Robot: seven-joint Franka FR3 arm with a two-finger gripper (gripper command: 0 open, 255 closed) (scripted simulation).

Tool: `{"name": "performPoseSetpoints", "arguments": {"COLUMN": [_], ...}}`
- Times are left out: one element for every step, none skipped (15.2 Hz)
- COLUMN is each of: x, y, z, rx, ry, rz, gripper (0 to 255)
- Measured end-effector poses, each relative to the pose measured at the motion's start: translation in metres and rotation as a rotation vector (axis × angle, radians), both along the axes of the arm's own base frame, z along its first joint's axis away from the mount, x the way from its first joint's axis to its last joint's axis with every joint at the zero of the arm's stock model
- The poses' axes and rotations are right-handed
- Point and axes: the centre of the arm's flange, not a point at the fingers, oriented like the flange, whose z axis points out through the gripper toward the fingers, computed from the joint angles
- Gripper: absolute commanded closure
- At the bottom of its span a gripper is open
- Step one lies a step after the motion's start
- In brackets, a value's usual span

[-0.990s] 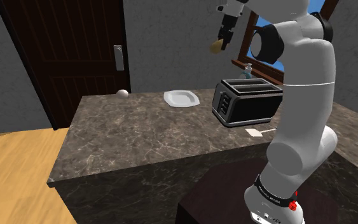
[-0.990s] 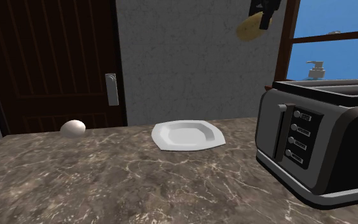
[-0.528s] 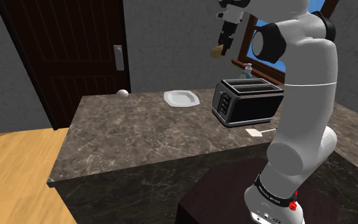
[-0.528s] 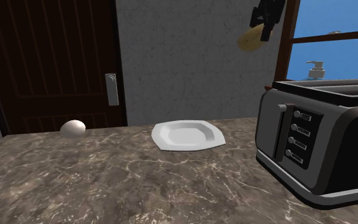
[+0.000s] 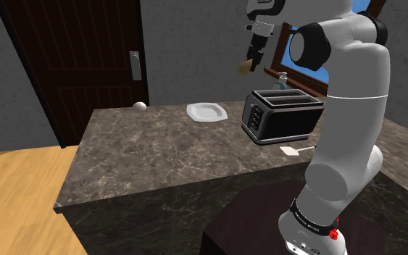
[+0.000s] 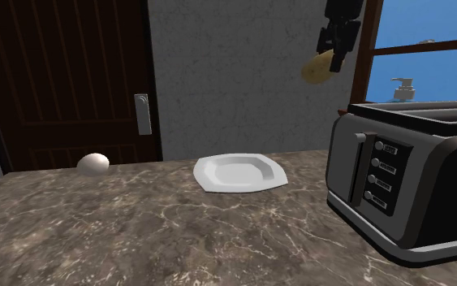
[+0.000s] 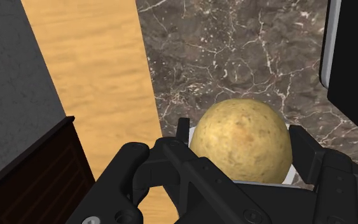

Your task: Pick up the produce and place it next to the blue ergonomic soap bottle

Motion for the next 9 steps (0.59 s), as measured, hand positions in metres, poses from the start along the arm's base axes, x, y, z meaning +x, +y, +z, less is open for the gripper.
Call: {"name": "performPoseSetpoints", "arguments": {"x": [0.000, 0.000, 0.000, 0.000, -0.001, 0.000, 0.000, -0.001, 0.000], "y": [0.000, 0.000, -0.001, 0.000, 0.000, 0.000, 0.000, 0.000, 0.000], "z": [-0.006, -0.011, -0.016, -0.021, -0.026, -0.032, -0.038, -0.043, -0.048], "rx": [0.000, 0.000, 0.000, 0.000, 0.000, 0.000, 0.000, 0.000, 0.000], "ry": [0.000, 0.000, 0.000, 0.000, 0.000, 0.000, 0.000, 0.000, 0.000], "rz": [0.000, 0.000, 0.000, 0.000, 0.000, 0.000, 0.000, 0.000, 0.000], "gripper": [255, 255, 255, 255, 255, 255, 255, 255, 255]}}
